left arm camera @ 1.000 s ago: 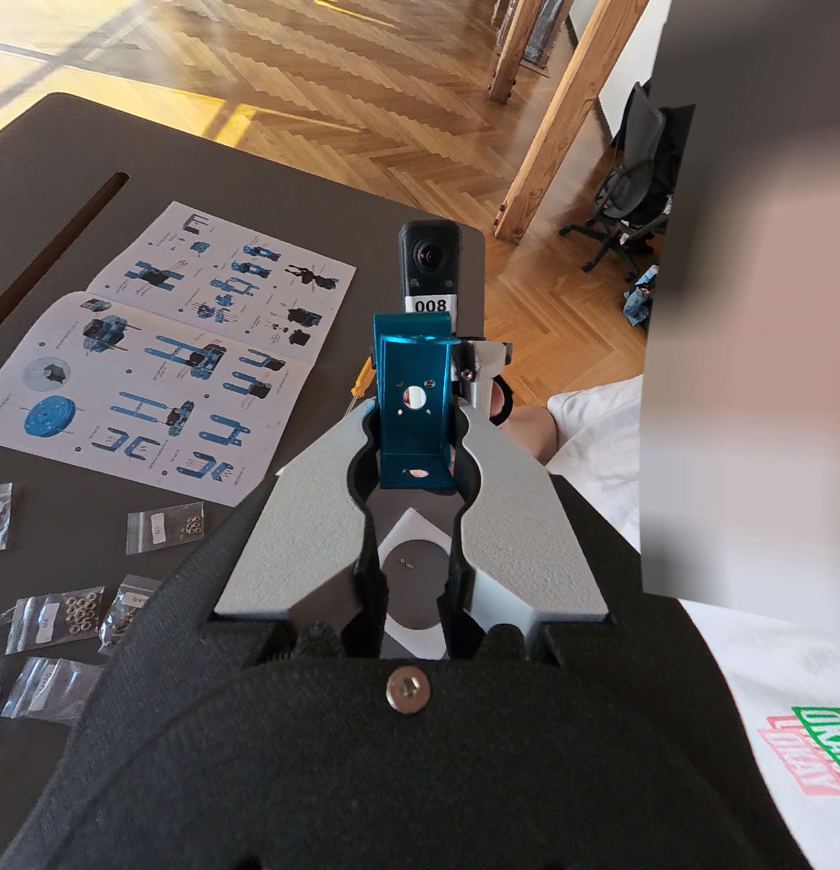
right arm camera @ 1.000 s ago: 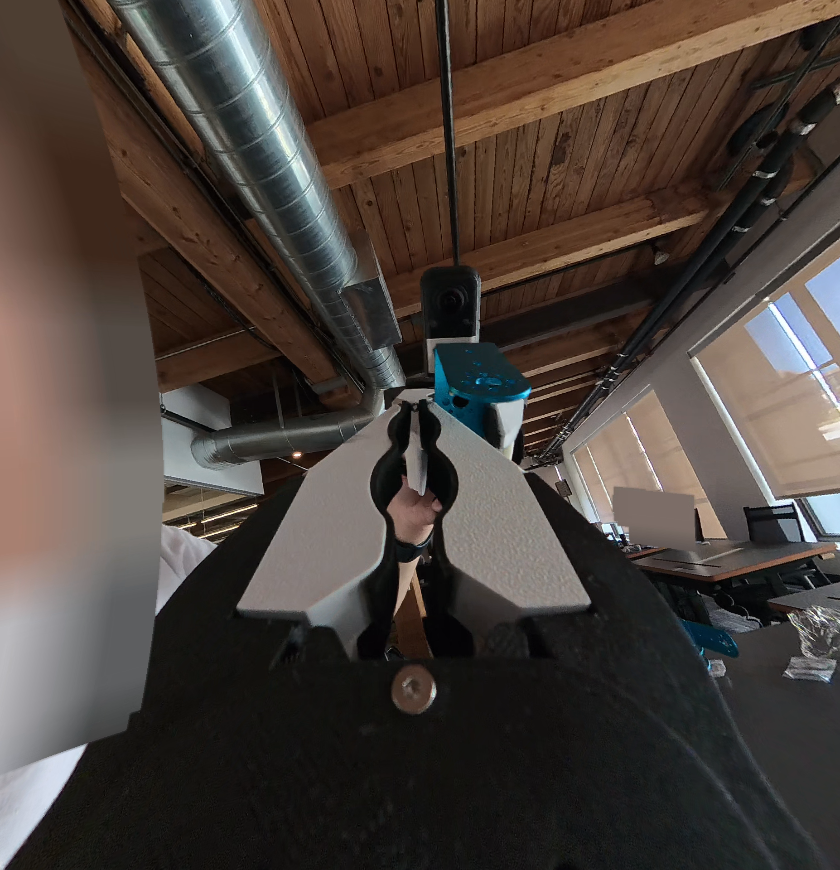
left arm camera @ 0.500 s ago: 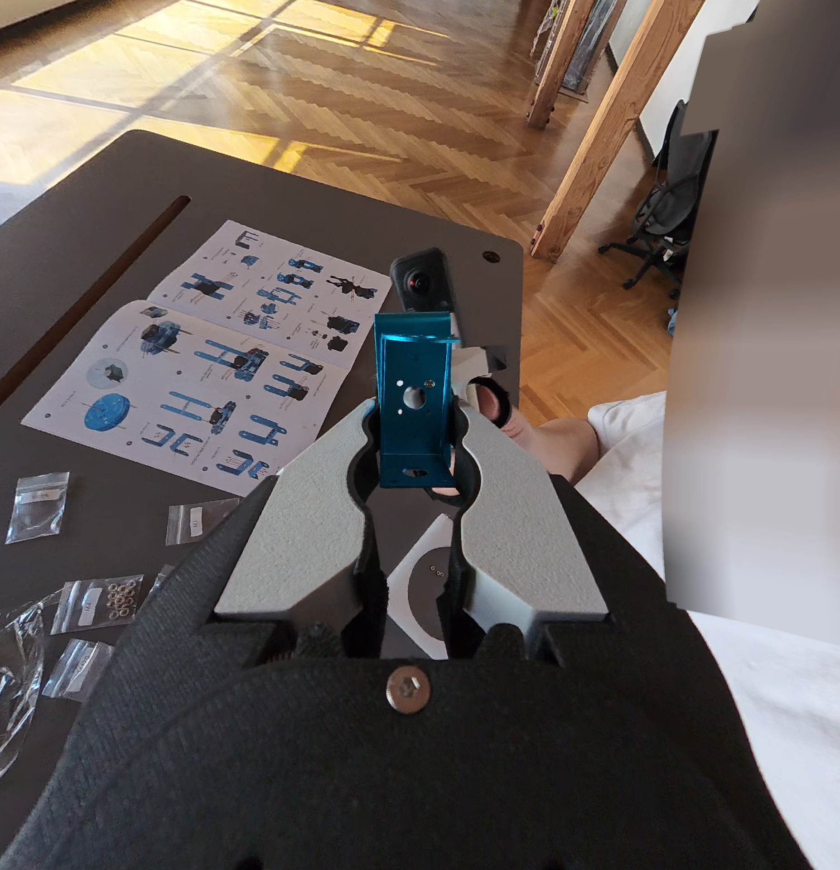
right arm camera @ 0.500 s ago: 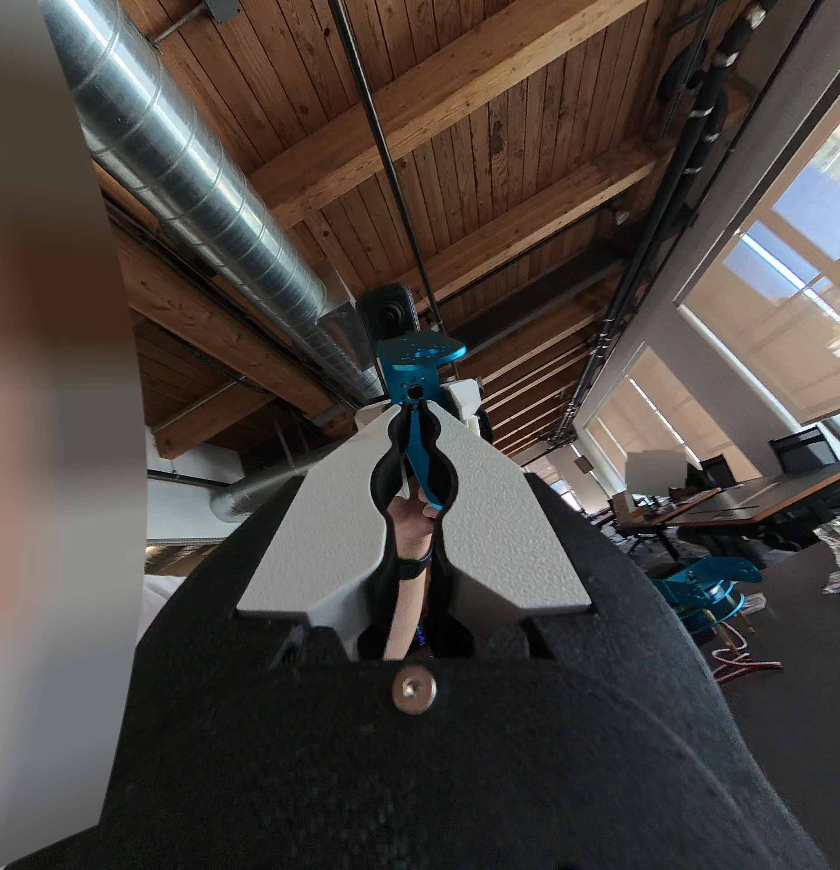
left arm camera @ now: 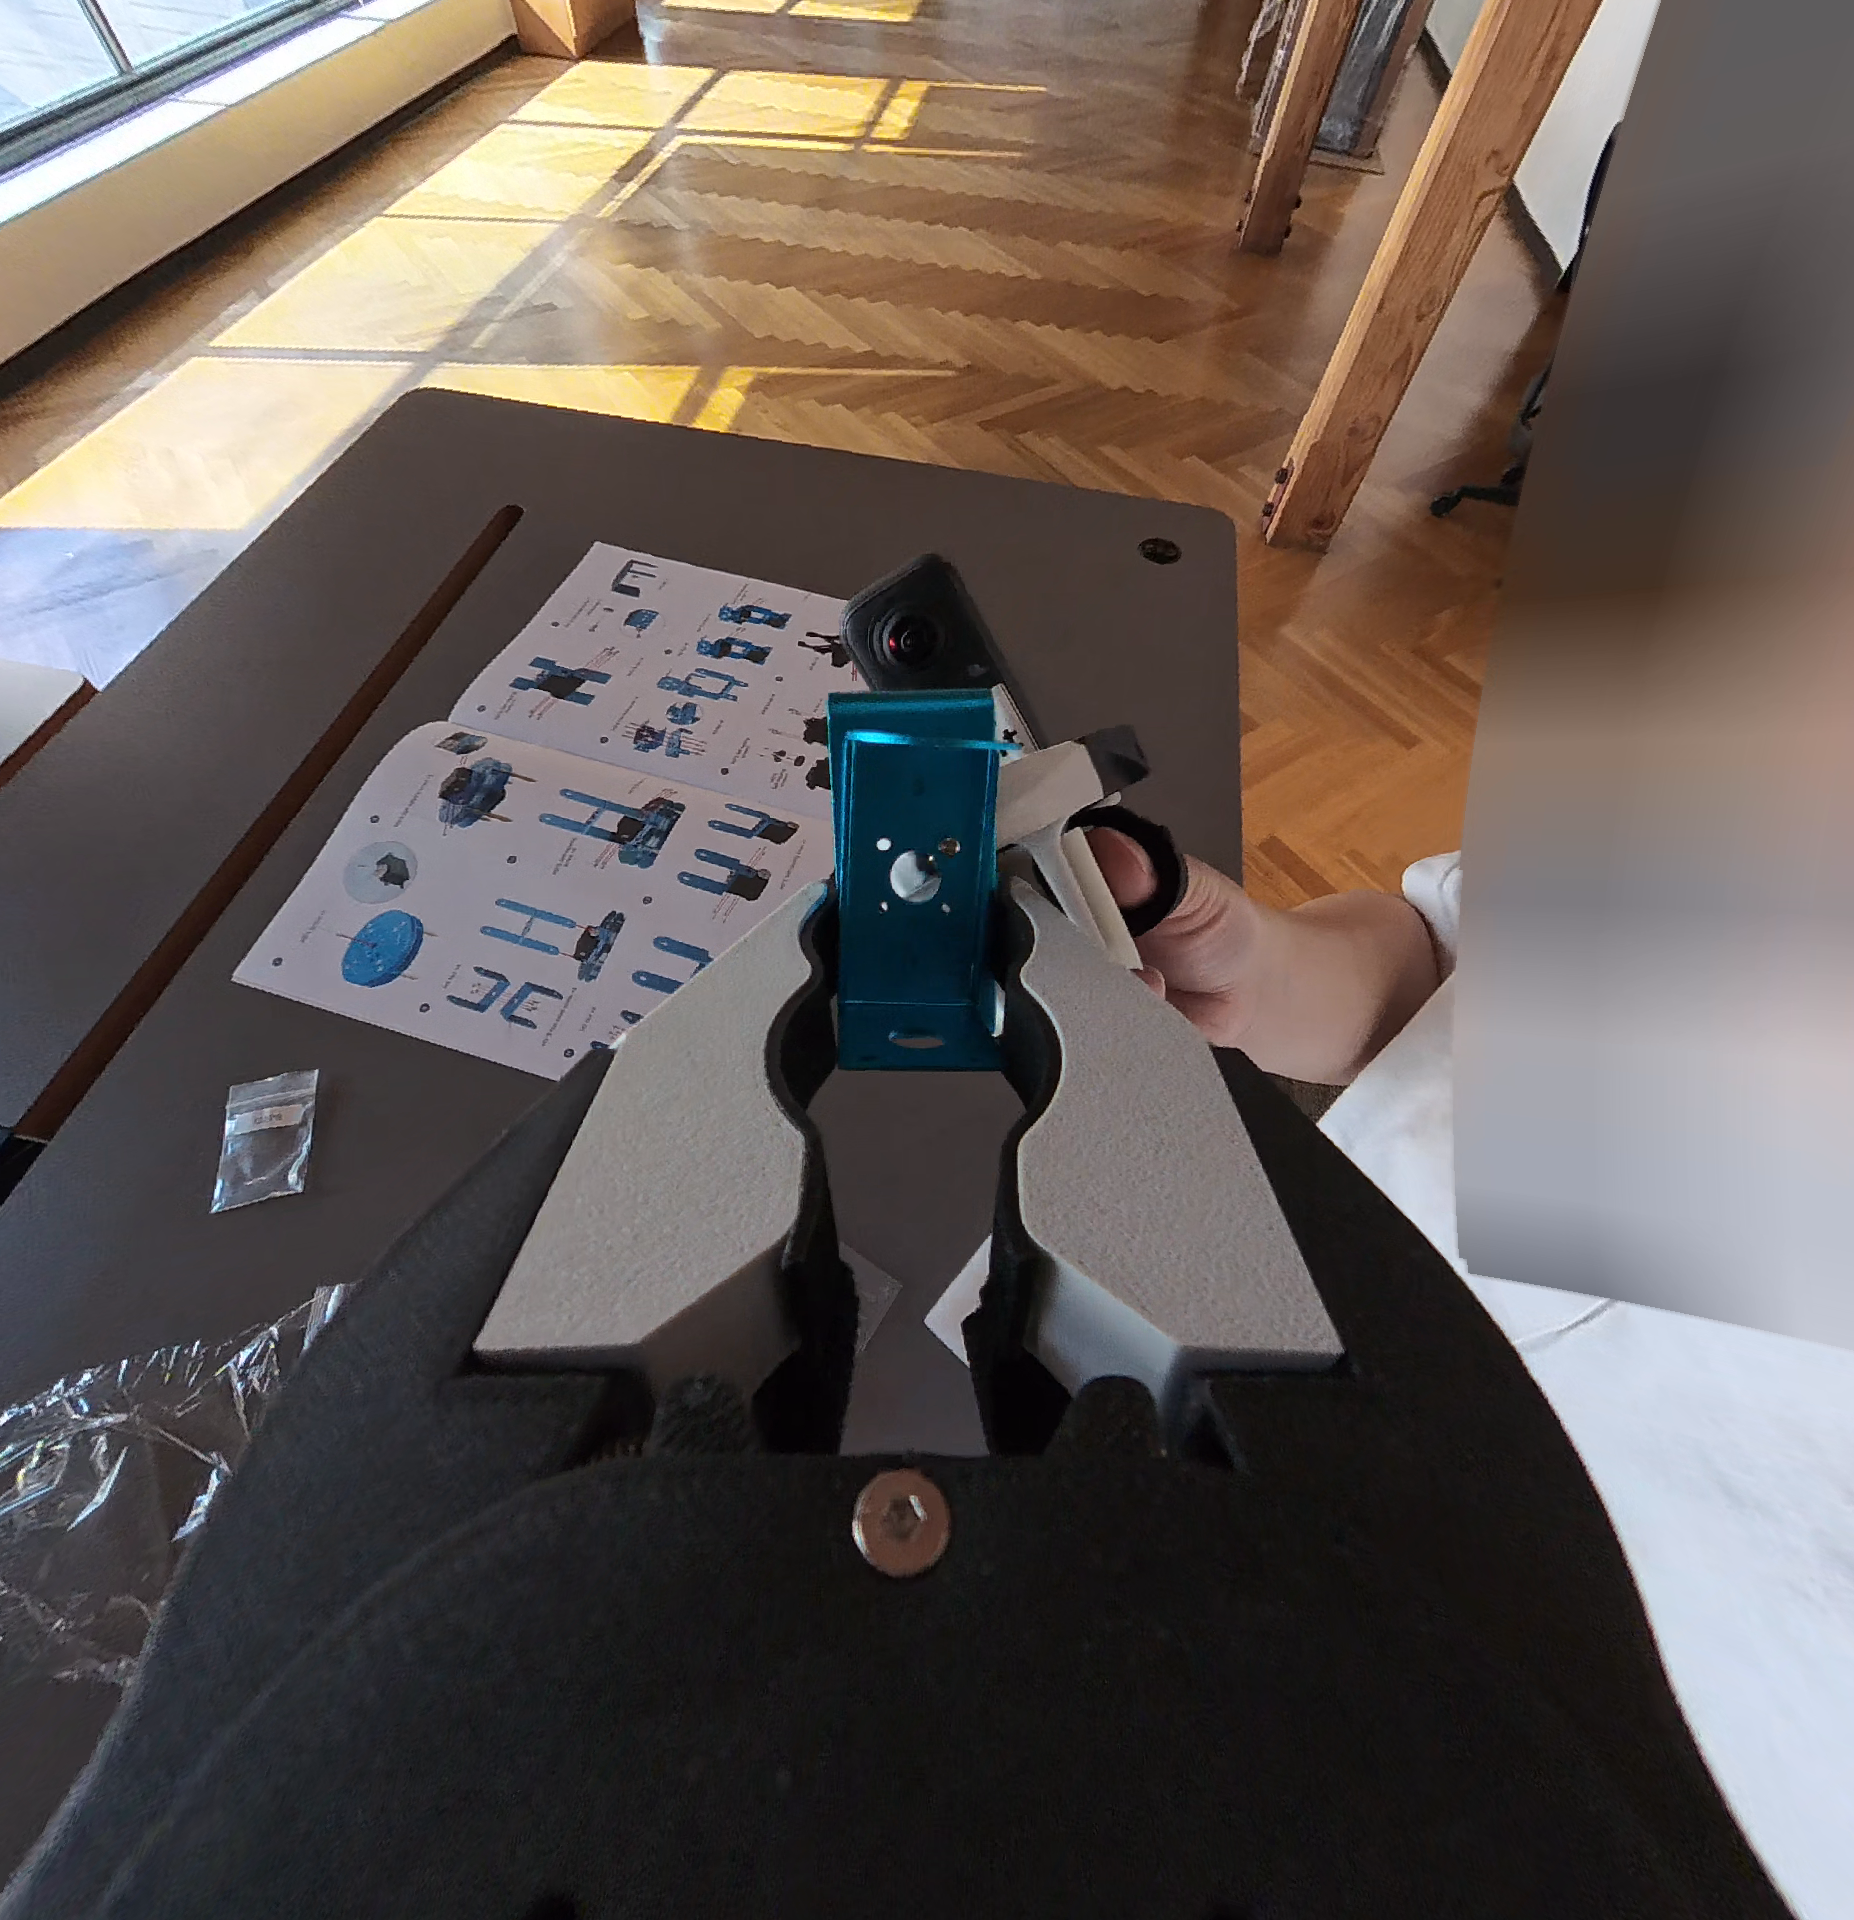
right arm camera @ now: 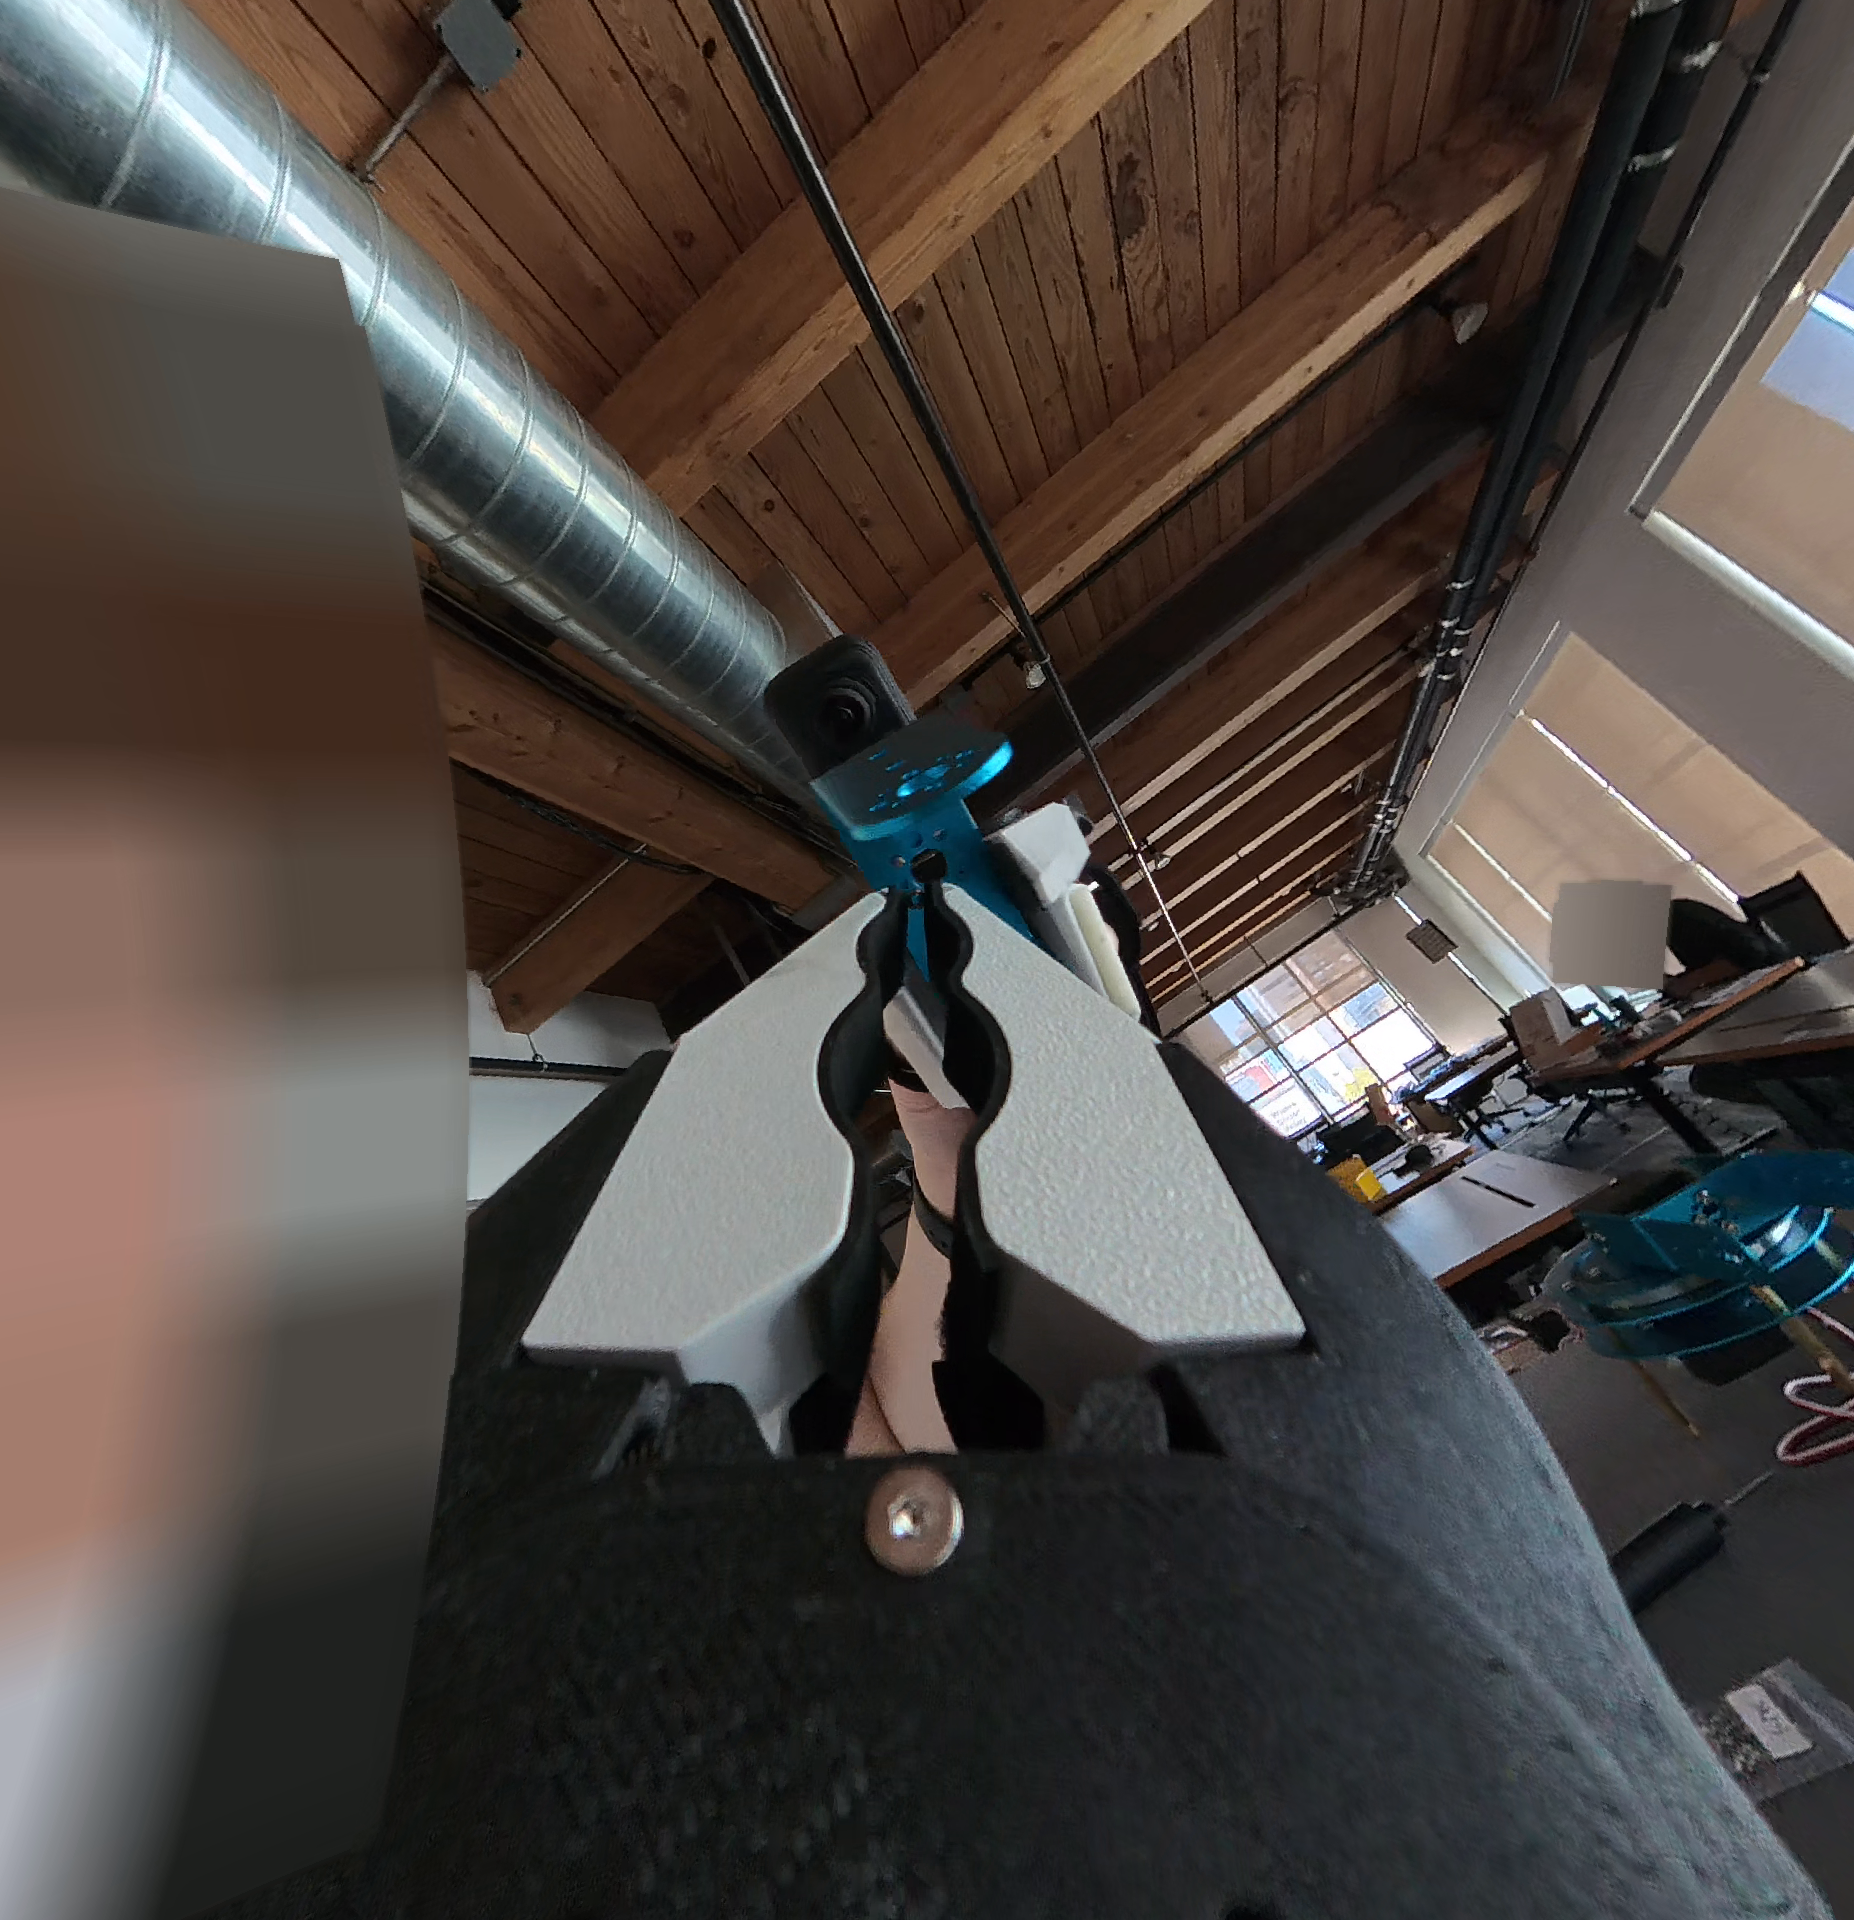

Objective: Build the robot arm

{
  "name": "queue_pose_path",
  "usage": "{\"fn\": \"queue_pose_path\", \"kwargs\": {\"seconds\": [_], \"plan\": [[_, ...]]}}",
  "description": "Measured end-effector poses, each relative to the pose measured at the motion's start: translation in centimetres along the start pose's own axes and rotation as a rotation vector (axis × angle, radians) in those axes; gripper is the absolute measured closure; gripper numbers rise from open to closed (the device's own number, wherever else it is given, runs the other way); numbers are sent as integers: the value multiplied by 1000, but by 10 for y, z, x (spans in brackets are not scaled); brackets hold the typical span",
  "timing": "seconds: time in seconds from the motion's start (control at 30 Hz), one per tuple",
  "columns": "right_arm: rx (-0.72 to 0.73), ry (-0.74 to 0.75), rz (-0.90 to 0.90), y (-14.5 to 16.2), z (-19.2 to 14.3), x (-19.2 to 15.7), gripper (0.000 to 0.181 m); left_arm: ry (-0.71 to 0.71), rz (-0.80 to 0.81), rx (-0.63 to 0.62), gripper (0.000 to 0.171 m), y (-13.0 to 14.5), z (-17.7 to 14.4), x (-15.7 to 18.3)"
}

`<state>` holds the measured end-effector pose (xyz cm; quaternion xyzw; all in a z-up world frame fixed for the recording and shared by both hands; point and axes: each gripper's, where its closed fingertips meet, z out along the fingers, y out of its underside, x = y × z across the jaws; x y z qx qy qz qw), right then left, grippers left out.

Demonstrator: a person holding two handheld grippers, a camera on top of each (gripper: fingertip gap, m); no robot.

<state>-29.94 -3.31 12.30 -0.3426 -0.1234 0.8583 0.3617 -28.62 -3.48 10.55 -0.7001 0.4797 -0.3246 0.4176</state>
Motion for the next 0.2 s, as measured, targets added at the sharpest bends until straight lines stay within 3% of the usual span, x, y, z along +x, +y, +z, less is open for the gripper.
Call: {"fn": "queue_pose_path", "kwargs": {"seconds": [0.2], "plan": [[29,-10,105,-2,2,3,180,-6,31,15,146,1,0,-2]]}}
